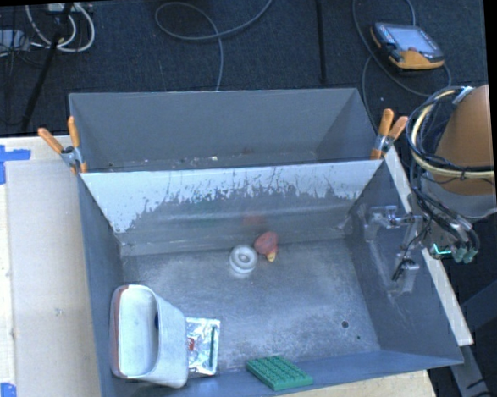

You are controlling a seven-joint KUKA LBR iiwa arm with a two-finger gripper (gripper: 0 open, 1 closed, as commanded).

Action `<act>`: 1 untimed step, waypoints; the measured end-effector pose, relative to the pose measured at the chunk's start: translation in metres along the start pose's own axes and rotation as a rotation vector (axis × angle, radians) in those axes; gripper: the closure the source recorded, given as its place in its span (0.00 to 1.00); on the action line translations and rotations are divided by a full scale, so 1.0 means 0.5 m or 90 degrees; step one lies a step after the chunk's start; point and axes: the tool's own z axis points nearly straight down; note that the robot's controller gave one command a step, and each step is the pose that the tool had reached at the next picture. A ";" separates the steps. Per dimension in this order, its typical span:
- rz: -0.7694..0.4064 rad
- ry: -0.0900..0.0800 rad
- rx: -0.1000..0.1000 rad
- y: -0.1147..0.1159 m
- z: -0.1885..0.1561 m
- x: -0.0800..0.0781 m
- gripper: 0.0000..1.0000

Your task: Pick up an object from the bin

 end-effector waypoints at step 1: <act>-0.191 0.000 -0.001 0.076 0.245 0.067 0.00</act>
Offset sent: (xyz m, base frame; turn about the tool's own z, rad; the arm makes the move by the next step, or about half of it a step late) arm -0.0325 0.0371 -0.1184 -0.3002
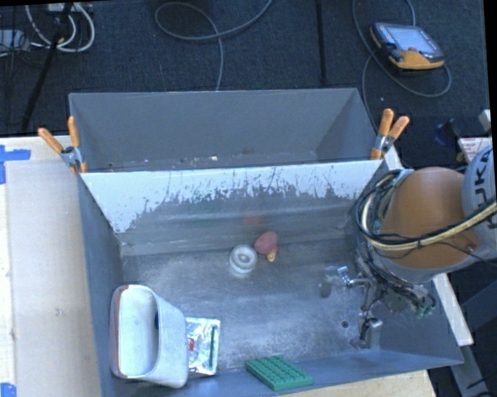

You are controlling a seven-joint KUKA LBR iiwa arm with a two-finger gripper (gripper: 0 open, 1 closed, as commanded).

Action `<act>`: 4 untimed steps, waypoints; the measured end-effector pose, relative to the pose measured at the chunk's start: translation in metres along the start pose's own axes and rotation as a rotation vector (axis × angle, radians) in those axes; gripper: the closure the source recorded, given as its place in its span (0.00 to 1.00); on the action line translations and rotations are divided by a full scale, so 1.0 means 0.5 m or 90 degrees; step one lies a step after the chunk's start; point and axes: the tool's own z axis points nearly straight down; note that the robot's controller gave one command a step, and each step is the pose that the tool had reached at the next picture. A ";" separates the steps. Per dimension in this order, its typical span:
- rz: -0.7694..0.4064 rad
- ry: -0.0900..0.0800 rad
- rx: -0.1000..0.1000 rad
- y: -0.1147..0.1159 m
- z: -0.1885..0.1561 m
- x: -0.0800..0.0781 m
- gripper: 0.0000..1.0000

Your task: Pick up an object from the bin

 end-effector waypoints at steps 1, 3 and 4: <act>-0.002 -0.003 0.002 -0.001 -0.006 -0.003 1.00; -0.110 0.000 0.000 -0.025 0.003 0.003 1.00; -0.401 -0.007 0.008 -0.058 -0.475 0.007 1.00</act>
Offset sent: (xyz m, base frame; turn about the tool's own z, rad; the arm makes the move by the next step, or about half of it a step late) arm 0.0000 0.0000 0.0000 0.0000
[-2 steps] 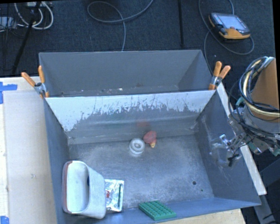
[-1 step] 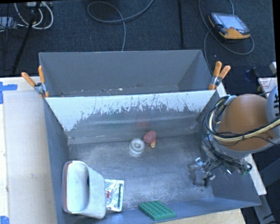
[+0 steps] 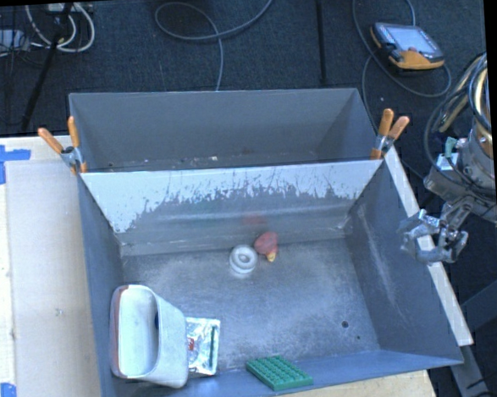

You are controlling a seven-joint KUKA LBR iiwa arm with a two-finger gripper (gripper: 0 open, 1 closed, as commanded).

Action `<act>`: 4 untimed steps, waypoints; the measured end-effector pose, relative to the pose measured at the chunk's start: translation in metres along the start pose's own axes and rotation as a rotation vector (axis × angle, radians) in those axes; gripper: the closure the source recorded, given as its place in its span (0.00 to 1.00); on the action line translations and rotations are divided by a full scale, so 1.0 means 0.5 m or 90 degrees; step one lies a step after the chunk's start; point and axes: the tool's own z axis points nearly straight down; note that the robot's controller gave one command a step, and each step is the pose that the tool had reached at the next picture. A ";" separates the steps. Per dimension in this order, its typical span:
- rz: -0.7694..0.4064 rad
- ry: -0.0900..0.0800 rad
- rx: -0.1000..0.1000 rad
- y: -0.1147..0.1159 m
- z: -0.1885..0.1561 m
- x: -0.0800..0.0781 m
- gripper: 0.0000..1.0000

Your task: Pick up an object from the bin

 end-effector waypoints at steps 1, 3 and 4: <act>-0.283 0.002 -0.010 -0.006 0.159 0.063 1.00; -0.018 -0.001 0.001 -0.048 -0.042 -0.047 1.00; -0.015 0.001 -0.004 -0.048 -0.032 -0.043 1.00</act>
Offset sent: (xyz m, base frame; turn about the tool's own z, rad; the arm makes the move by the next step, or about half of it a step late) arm -0.0147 -0.0268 -0.0763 -0.4472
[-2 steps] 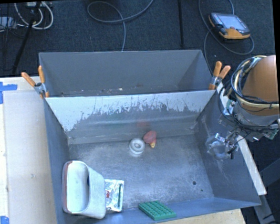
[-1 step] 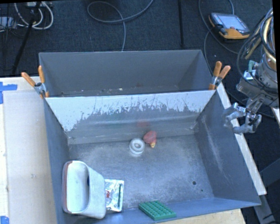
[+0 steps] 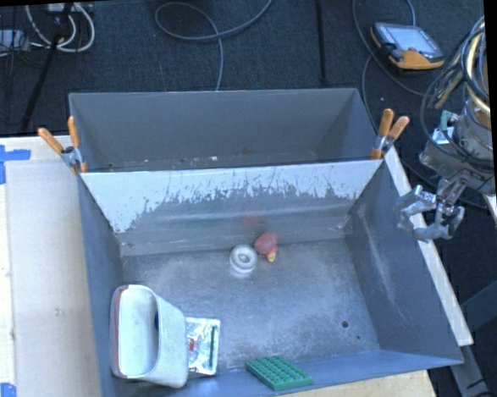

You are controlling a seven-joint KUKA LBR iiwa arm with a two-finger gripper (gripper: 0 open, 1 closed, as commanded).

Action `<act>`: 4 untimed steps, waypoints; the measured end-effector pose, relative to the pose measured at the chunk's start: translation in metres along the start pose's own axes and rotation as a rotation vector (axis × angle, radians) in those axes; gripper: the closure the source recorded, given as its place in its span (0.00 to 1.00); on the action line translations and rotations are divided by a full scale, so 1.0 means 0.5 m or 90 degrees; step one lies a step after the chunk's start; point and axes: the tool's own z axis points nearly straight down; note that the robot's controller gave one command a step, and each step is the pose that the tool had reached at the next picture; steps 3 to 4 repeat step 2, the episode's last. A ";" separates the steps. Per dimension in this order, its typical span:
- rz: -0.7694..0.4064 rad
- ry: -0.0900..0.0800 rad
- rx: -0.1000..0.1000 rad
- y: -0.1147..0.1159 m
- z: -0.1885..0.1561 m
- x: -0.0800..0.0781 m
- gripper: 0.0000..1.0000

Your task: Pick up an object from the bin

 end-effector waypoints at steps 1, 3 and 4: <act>0.001 0.000 0.000 0.000 0.000 0.000 1.00; 0.002 0.000 0.000 0.000 0.000 0.000 1.00; 0.002 0.000 0.000 0.000 0.000 0.000 1.00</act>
Offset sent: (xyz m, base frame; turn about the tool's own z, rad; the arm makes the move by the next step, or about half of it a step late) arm 0.0000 0.0000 0.0000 0.0000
